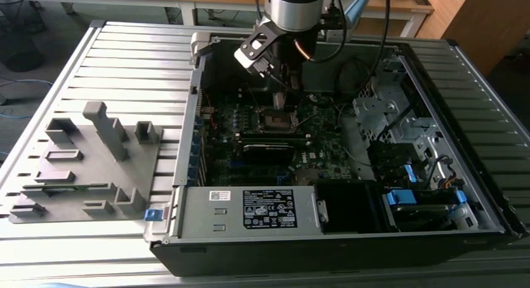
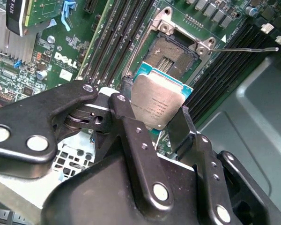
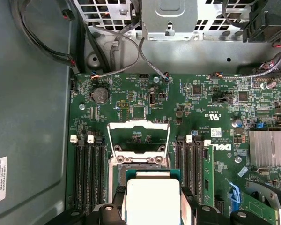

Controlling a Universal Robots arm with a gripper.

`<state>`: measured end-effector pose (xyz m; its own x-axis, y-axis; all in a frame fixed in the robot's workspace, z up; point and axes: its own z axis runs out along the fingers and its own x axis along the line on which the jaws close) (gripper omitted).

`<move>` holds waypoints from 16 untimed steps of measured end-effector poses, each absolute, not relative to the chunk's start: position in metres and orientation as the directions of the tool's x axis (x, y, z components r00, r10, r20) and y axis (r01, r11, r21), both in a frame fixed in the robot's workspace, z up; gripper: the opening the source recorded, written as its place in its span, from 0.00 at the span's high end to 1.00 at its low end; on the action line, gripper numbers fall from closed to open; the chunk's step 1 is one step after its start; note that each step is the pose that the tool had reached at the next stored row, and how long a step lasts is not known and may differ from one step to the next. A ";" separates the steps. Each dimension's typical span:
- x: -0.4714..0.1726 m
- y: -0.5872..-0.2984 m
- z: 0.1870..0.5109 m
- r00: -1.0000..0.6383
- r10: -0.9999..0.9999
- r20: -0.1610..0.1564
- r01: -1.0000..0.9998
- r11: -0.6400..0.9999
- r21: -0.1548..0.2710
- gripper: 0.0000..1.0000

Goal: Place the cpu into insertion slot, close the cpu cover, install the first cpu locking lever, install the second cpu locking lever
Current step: 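Place the cpu into insertion slot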

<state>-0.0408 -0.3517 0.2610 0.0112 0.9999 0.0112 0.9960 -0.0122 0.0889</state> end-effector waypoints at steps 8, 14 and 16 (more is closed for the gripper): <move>-0.042 -0.352 0.256 0.011 1.000 0.011 0.996 -0.012 0.089 0.46; -0.043 -0.352 0.250 0.011 1.000 0.011 0.996 -0.012 0.089 0.46; -0.043 -0.351 0.248 0.011 1.000 0.011 0.996 -0.012 0.089 0.46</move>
<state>-0.0430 -0.3513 0.2477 0.0114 0.9999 0.0112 0.9960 -0.0123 0.0890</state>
